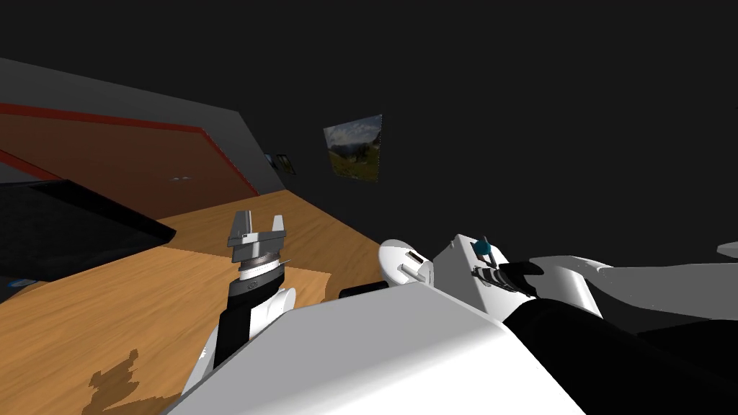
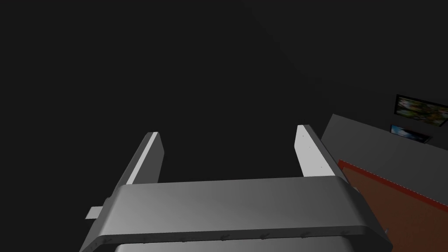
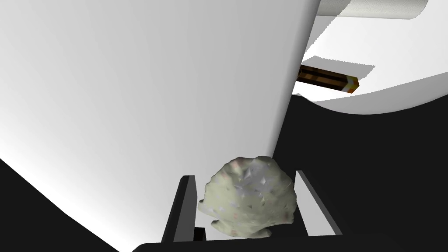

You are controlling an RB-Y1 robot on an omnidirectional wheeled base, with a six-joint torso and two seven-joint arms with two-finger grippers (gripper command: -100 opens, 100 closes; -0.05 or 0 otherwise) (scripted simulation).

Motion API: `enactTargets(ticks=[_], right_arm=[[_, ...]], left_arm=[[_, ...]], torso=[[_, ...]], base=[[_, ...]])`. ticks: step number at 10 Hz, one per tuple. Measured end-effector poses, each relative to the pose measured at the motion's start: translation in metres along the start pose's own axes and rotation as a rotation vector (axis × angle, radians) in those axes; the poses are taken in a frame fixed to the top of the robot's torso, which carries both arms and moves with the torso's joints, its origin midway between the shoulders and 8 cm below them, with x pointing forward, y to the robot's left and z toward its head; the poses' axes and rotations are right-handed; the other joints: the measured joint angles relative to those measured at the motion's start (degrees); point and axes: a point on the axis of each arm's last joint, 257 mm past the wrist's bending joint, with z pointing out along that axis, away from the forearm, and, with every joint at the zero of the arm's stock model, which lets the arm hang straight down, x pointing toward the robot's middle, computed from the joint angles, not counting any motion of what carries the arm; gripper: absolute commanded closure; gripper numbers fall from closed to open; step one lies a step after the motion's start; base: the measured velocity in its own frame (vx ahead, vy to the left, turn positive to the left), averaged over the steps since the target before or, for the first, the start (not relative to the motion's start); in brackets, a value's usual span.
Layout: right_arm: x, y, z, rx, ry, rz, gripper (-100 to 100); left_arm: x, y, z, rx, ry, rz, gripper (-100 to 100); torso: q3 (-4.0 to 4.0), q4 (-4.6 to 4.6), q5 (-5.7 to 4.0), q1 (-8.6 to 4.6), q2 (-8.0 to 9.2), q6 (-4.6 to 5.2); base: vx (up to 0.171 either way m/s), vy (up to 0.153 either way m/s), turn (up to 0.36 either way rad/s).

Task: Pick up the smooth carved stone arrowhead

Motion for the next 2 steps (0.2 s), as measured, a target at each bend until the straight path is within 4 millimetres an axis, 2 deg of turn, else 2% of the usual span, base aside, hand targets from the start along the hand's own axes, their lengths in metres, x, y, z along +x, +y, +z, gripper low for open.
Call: enactTargets(ticks=[1, 2], right_arm=[[-0.0008, 0.0005, -0.0003, 0.0, 0.0, -0.002, 100], [-0.0008, 0.0005, -0.0003, 0.0, 0.0, -0.003, 0]], left_arm=[[0.0, 0.0, 0.0, 0.0, 0.0, 0.0, 0], [0.0, 0.0, 0.0, 0.0, 0.0, 0.0, 0]], torso=[[-0.02, -0.01, 0.0, -0.03, -0.03, 0.0], [-0.04, -0.02, -0.01, -0.05, -0.06, 0.0]], base=[[0.0, 0.0, 0.0], [0.0, 0.0, 0.0]])
